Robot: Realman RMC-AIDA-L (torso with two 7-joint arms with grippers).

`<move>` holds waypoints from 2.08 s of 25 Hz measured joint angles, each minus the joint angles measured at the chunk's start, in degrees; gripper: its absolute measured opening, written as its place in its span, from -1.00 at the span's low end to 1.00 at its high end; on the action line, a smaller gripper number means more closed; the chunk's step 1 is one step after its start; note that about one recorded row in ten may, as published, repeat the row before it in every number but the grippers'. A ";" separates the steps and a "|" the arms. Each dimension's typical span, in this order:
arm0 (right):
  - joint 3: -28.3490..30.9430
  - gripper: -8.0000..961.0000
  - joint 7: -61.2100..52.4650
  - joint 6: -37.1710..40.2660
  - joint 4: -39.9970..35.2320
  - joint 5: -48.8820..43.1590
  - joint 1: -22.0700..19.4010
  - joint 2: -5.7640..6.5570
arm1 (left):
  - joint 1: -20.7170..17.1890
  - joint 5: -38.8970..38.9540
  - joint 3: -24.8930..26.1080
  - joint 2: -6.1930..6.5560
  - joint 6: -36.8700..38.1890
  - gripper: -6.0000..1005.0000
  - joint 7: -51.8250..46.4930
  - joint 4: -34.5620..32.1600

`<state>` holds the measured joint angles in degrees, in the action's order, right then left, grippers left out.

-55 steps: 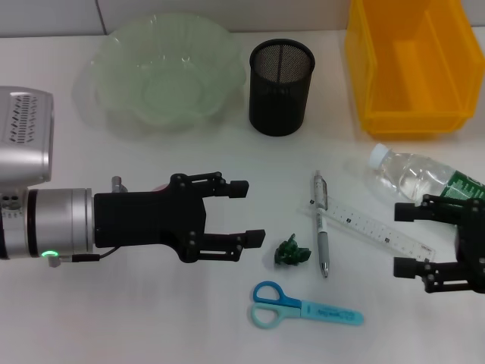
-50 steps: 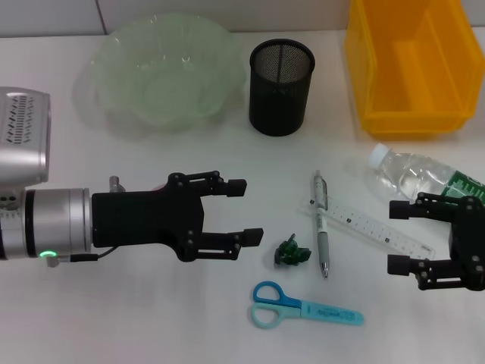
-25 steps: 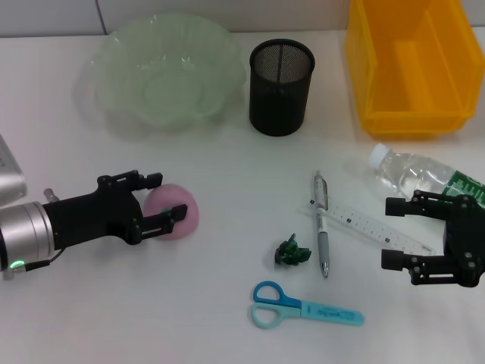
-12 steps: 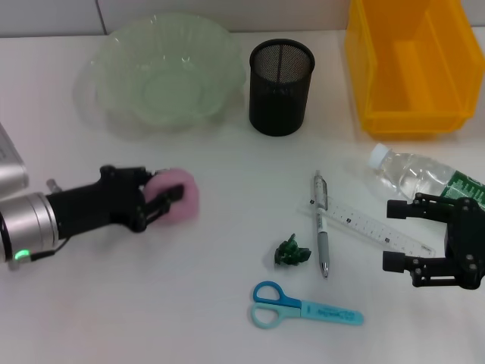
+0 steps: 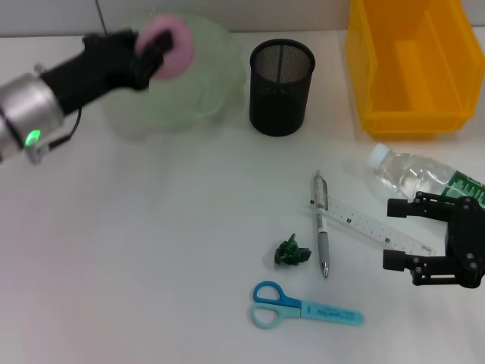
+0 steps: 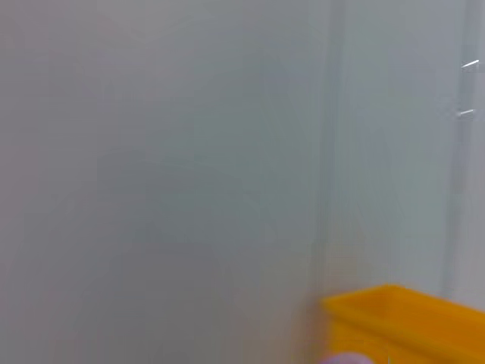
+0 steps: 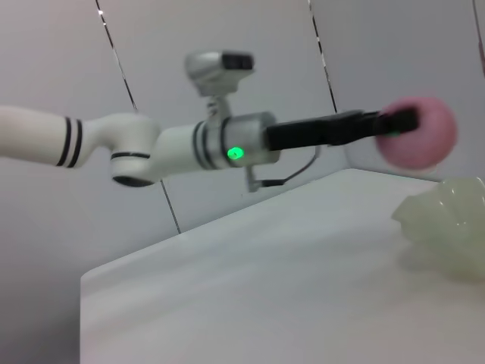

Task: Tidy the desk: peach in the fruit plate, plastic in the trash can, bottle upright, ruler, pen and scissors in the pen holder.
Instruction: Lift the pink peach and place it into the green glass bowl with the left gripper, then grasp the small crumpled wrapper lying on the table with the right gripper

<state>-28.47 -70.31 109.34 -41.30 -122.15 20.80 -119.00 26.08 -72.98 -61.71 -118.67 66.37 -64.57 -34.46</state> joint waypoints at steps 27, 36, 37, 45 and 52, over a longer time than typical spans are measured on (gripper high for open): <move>0.91 0.58 -6.63 2.31 -1.24 8.09 -0.33 0.23 | 2.10 10.67 0.10 -0.10 -3.34 0.40 4.25 4.87; -4.24 0.56 -44.27 8.53 -35.81 4.42 1.90 1.26 | -8.96 -1.67 -3.11 1.88 24.73 0.71 14.24 3.43; -6.68 0.56 -47.72 9.78 -40.42 0.43 3.20 1.31 | -8.96 -1.67 -3.11 1.88 24.73 0.71 14.24 3.43; -28.69 0.54 -59.70 9.28 -52.36 -15.31 10.50 -0.24 | -9.40 -11.02 -1.95 3.06 26.22 0.71 6.96 3.84; -48.46 0.53 -59.39 -1.58 -50.60 -15.81 10.24 -0.58 | -10.21 -11.58 -0.41 3.45 26.00 0.71 6.44 3.81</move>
<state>-76.93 -129.70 107.76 -91.90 -137.96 31.04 -119.58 15.88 -84.56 -62.12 -115.21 92.37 -58.12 -30.64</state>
